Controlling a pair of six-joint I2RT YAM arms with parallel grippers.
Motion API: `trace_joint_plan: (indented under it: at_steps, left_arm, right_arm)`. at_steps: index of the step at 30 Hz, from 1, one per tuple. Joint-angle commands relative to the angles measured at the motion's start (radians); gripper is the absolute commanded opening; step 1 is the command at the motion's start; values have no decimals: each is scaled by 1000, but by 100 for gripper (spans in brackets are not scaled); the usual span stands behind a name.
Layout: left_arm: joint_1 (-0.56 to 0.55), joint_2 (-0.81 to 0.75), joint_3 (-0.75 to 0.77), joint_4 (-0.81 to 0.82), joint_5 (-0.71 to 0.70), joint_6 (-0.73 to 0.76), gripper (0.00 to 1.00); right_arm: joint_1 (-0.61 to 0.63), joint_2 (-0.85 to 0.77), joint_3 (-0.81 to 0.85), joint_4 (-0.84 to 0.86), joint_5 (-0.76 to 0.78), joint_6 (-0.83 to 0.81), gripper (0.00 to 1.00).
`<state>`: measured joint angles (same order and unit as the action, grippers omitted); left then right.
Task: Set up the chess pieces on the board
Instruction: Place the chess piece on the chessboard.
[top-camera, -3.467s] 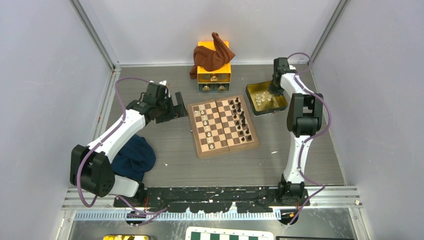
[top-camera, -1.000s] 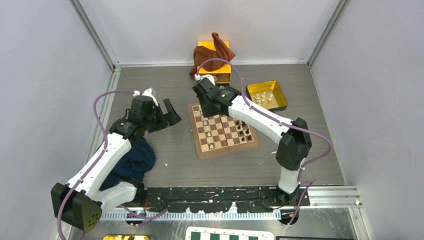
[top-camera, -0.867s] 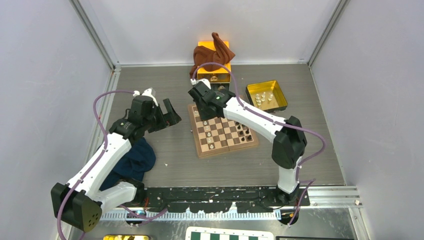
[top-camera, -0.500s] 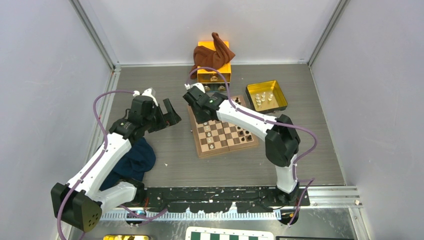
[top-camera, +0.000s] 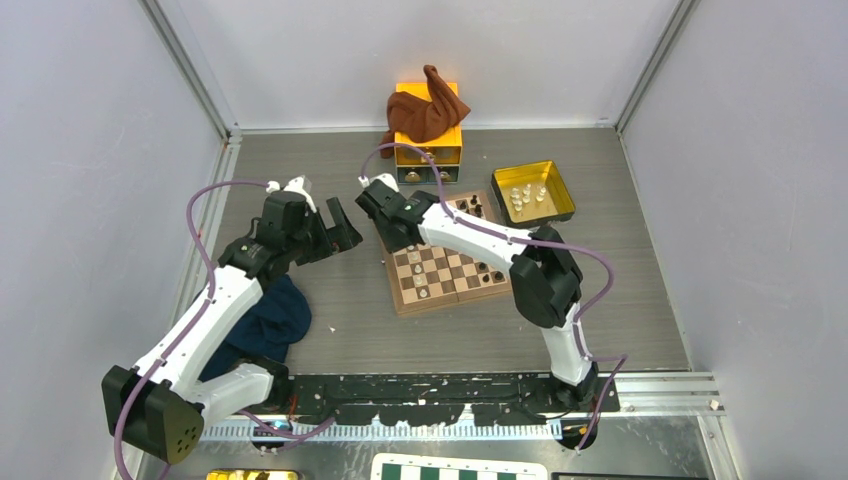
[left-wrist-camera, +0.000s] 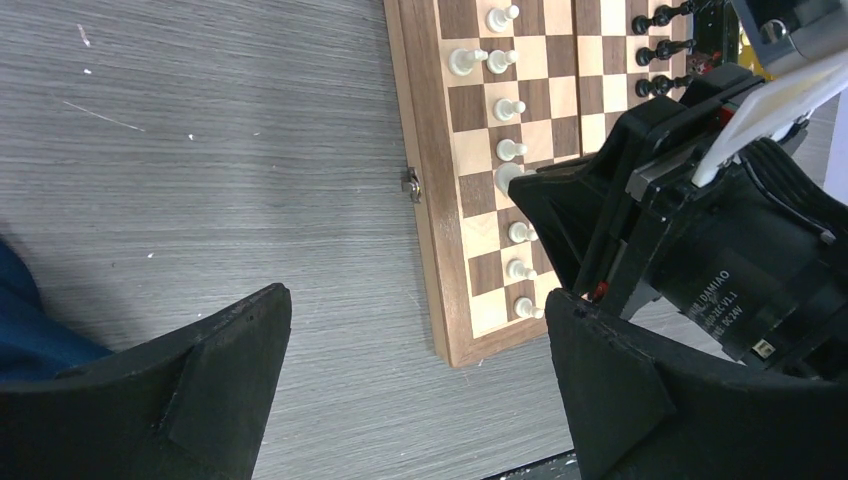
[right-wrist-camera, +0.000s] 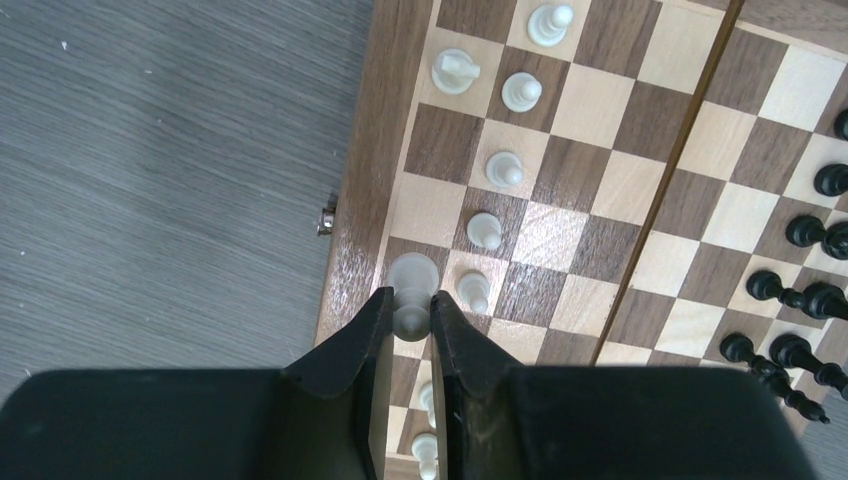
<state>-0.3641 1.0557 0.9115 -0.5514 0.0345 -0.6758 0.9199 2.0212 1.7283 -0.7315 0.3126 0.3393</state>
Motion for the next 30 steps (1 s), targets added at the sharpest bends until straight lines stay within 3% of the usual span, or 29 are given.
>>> trace_joint_plan:
  at_steps: [1, 30]
  left_arm:
    - [7, -4, 7, 16, -10, 14, 98]
    - [7, 70, 35, 33, -8, 43, 98]
  right_arm:
    - [2, 14, 59, 34, 4, -11, 1]
    - [-45, 106, 110, 18, -44, 0, 1]
